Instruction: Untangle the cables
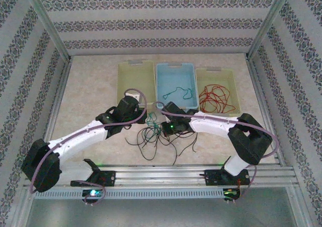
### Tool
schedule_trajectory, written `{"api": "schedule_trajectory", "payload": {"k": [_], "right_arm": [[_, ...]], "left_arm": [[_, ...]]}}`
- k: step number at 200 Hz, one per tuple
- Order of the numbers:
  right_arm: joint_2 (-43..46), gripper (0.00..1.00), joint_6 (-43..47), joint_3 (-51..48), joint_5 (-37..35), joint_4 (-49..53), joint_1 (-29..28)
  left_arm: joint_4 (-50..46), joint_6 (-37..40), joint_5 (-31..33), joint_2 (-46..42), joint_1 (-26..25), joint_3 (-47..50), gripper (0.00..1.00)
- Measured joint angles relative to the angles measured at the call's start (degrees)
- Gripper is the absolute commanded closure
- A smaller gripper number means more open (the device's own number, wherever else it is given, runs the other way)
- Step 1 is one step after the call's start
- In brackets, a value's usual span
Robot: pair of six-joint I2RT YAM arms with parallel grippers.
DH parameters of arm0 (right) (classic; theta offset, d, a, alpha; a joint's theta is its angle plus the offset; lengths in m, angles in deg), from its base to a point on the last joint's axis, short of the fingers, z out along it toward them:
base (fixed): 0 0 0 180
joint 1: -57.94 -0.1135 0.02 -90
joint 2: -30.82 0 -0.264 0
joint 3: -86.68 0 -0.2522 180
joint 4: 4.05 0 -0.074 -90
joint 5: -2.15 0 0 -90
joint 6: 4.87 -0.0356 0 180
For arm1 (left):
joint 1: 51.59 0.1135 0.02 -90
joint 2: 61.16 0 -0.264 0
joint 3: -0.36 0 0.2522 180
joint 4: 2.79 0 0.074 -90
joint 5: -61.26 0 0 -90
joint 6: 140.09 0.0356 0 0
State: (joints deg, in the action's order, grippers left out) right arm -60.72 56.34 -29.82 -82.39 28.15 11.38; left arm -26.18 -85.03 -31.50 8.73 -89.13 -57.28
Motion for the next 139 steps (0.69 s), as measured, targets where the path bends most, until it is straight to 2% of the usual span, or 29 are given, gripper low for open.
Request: {"api": "schedule_trajectory", "payload": {"k": [42, 75, 139], "right_arm": [[3.4, 1.00, -3.1, -5.9, 0.0, -1.6, 3.0], [4.5, 1.00, -5.1, -9.0, 0.0, -2.4, 4.7], [5.8, 1.00, -7.1, -11.3, 0.8, -3.8, 6.3]], "left_arm": [[-0.5, 0.2, -2.7, -5.2, 1.4, -0.2, 1.00], [-1.2, 0.8, -6.6, -9.3, 4.4, -2.2, 1.00], [-4.5, 4.9, -9.7, -12.4, 7.9, -15.8, 1.00]]}}
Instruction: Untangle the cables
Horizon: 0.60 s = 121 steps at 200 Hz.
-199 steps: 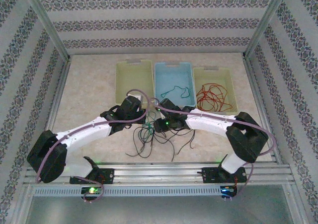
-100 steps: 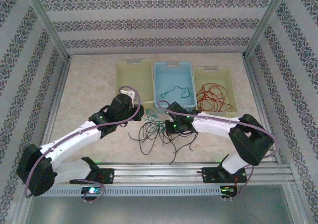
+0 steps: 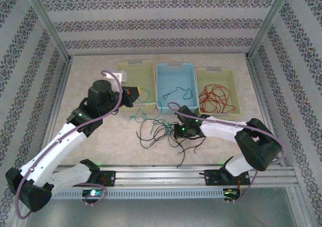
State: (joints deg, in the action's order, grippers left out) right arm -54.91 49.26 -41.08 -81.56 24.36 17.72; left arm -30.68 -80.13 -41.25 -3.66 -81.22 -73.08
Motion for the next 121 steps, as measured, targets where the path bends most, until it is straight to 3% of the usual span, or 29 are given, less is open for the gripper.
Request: {"api": "schedule_trajectory", "payload": {"k": [60, 76, 89, 101, 121], "right_arm": [[5.8, 1.00, -0.2, -3.7, -1.2, 0.5, 1.1], [11.0, 0.87, -0.2, -5.1, -2.4, 0.9, 1.1], [16.7, 0.63, -0.1, -6.0, -3.7, 0.8, 1.1], [22.3, 0.55, -0.1, -6.3, -5.3, 0.5, 1.1], [31.0, 0.51, -0.6, -6.3, -8.9, -0.7, 1.1]], "left_arm": [[-0.4, 1.1, -3.8, -0.2, 0.9, -4.7, 1.00], [0.0, 0.3, -4.5, 0.4, 0.9, -3.2, 1.00], [0.5, -0.7, -4.9, 1.1, 0.9, -1.5, 1.00], [1.1, -1.7, -5.0, 2.5, 0.9, -0.3, 1.00], [2.7, -3.1, -4.6, 6.0, 0.9, 0.3, 1.00]]}}
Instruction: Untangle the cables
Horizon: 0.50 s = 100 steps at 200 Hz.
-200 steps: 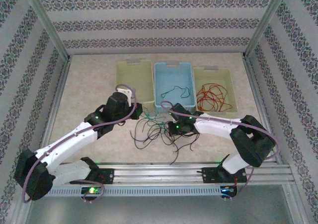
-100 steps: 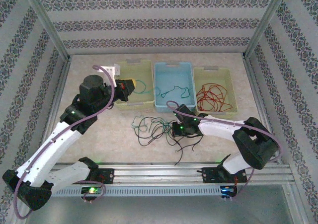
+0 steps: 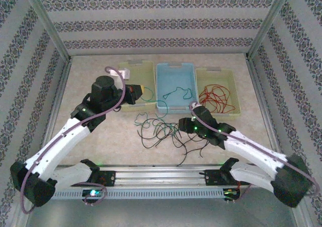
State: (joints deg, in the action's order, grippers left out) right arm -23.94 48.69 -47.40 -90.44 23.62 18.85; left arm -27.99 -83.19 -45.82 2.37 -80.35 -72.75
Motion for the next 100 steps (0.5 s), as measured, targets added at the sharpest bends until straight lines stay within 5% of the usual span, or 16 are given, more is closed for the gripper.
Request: {"api": "schedule_trajectory", "payload": {"k": [64, 75, 87, 100], "right_arm": [[13.5, 0.49, -2.5, 0.0, -11.9, -0.4, 1.0], [13.3, 0.49, -2.8, 0.0, -12.2, -0.2, 1.1], [12.8, 0.49, -2.9, 0.0, -12.3, 0.1, 1.1], [11.8, 0.49, -2.9, 0.0, -12.3, 0.2, 1.1]], "left_arm": [[8.2, -3.0, 3.9, 23.7, -0.1, -8.4, 0.99], [8.6, -3.2, 4.9, 29.2, -0.3, -12.8, 0.76], [9.1, -3.1, 5.9, 34.6, -0.6, -17.4, 0.67], [9.1, -2.9, 6.9, 39.4, -0.9, -22.0, 0.41]]}}
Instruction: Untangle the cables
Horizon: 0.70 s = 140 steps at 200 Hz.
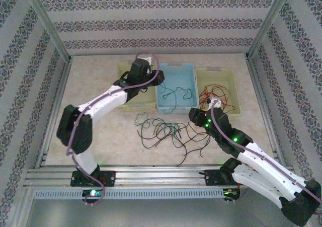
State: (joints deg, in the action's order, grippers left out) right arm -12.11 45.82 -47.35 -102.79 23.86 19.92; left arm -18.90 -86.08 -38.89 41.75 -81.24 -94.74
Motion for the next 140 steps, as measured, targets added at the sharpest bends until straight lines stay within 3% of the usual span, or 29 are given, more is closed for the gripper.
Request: {"api": "schedule_trajectory", "payload": {"k": [11, 27, 66, 140], "right_arm": [[-1.0, 0.49, 0.0, 0.2, 0.0, 0.4, 0.0], [-2.4, 0.49, 0.2, 0.9, 0.1, 0.9, -0.1], [-6.0, 0.48, 0.9, 3.3, 1.7, 0.9, -0.1], [-22.5, 0.48, 4.7, 9.4, 13.3, 1.4, -1.9]], "left_arm": [[-0.1, -0.1, 0.8, 2.8, -0.2, -3.1, 0.16], [-0.5, 0.4, 1.9, 4.5, -0.4, -5.6, 0.00], [-3.0, 3.0, 5.9, 0.9, -0.7, -5.2, 0.01], [-14.5, 3.6, 11.0, -20.9, -1.4, 20.9, 0.01]]}}
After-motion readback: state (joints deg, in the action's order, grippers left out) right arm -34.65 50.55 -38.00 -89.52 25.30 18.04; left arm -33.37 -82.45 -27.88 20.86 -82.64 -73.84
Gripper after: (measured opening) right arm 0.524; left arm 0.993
